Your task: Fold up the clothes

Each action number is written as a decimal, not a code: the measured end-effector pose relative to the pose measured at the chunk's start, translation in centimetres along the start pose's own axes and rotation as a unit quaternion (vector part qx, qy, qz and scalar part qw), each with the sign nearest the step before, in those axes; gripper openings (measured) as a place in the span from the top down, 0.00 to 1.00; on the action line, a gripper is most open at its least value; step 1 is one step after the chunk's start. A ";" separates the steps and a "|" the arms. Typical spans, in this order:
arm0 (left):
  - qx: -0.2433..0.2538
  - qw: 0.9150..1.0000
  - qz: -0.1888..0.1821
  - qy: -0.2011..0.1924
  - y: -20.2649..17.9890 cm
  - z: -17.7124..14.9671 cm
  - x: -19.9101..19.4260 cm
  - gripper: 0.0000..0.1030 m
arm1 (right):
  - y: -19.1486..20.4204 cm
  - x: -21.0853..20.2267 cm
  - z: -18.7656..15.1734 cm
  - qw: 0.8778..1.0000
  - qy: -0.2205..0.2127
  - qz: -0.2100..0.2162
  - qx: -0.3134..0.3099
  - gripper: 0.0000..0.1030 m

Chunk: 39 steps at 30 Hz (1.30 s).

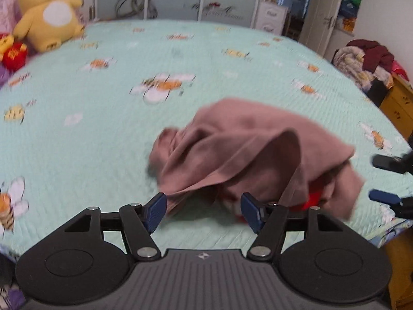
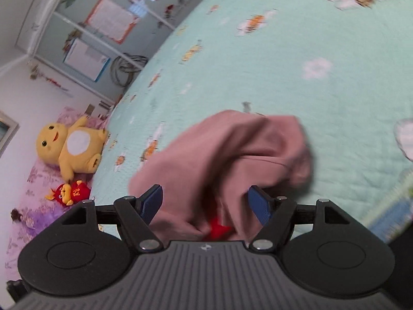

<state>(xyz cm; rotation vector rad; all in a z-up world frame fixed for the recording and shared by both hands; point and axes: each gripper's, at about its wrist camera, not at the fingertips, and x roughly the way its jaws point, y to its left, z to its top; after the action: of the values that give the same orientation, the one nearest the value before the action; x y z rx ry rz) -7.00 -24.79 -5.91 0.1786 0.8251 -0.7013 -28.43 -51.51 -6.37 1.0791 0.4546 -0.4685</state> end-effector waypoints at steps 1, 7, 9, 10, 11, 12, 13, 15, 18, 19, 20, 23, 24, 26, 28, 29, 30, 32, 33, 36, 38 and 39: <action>-0.004 1.000 0.003 0.005 0.1 -0.4 0.2 0.35 | -0.7 0.0 -0.2 1.000 0.008 0.005 0.007 0.28; -0.007 1.000 0.004 0.005 -0.4 -1.1 -1.7 0.35 | 1.0 2.2 -4.1 0.996 0.077 0.054 -0.008 0.28; 0.003 1.000 0.003 -0.001 -0.6 -1.1 -2.3 0.33 | 2.7 3.4 -5.0 0.994 0.091 0.066 -0.018 0.26; 0.007 1.000 0.003 -0.004 -0.7 -1.1 -2.5 0.32 | 3.1 4.2 -4.9 0.994 0.089 0.060 -0.016 0.26; 0.010 1.000 0.005 -0.006 -0.7 -1.2 -2.6 0.32 | 3.5 5.0 -4.8 0.995 0.087 0.054 -0.014 0.26; 0.009 1.000 0.004 -0.006 -0.6 -1.3 -2.7 0.32 | 3.9 5.7 -4.5 0.995 0.082 0.049 -0.011 0.26; 0.008 1.000 0.003 -0.005 -0.4 -1.4 -2.7 0.32 | 4.2 6.5 -4.2 0.996 0.076 0.045 -0.008 0.26; 0.005 1.000 0.002 -0.004 -0.2 -1.6 -2.8 0.32 | 4.8 7.9 -3.7 0.996 0.071 0.052 -0.011 0.27; 0.004 1.000 0.001 -0.009 0.1 -1.9 -3.1 0.32 | 6.4 9.2 -3.4 0.994 0.069 0.059 -0.059 0.83; 0.005 1.000 -0.005 -0.018 0.1 -1.9 -3.4 0.32 | 7.1 9.2 -3.3 0.994 0.064 0.056 -0.073 0.94; 0.007 0.999 -0.016 -0.031 0.0 -1.8 -3.9 0.32 | 7.9 8.6 -3.1 0.993 0.053 0.074 -0.081 0.97; 0.029 0.996 -0.049 -0.070 -0.9 -1.3 -5.4 0.32 | 10.3 6.6 -2.8 0.985 0.018 0.132 -0.111 0.99; 0.040 0.994 -0.060 -0.081 -1.3 -1.1 -5.9 0.32 | 11.1 5.9 -2.8 0.980 0.009 0.150 -0.127 0.99; 0.064 0.990 -0.080 -0.100 -2.3 -0.7 -6.6 0.32 | 11.1 4.9 -3.1 0.976 0.008 0.161 -0.145 0.95; 0.094 0.986 -0.094 -0.105 -3.7 -0.3 -6.9 0.32 | 10.5 4.3 -3.2 0.975 0.016 0.164 -0.151 0.91; 0.107 0.984 -0.098 -0.105 -4.4 -0.2 -6.8 0.31 | 9.6 4.3 -3.3 0.976 0.025 0.158 -0.145 0.84; 0.122 0.982 -0.101 -0.101 -5.3 -0.1 -6.7 0.30 | 8.5 4.1 -3.3 0.979 0.031 0.146 -0.135 0.69; 0.157 0.978 -0.105 -0.091 -7.2 0.2 -6.1 0.27 | 5.9 3.1 -3.4 0.986 0.030 0.123 -0.107 0.54; 0.176 0.975 -0.105 -0.085 -8.2 0.2 -5.6 0.27 | 4.5 2.5 -3.4 0.989 0.027 0.115 -0.092 0.54; 0.240 0.963 -0.095 -0.080 -11.6 0.1 -4.0 0.27 | 0.2 -0.1 -3.1 0.994 -0.001 0.100 -0.052 0.50; 0.281 0.952 -0.084 -0.086 -14.0 0.1 -2.7 0.27 | -2.3 -1.6 -2.7 0.996 -0.026 0.082 -0.032 0.46; 0.298 0.947 -0.078 -0.088 -15.1 0.3 -2.0 0.27 | -3.5 -1.9 -2.5 0.997 -0.031 0.076 -0.014 0.44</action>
<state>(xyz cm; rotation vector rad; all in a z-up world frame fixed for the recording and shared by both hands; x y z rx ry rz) -17.36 -35.47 -2.50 0.5913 0.4386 -1.0897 -32.29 -50.39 -8.83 1.0602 0.3220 -0.3591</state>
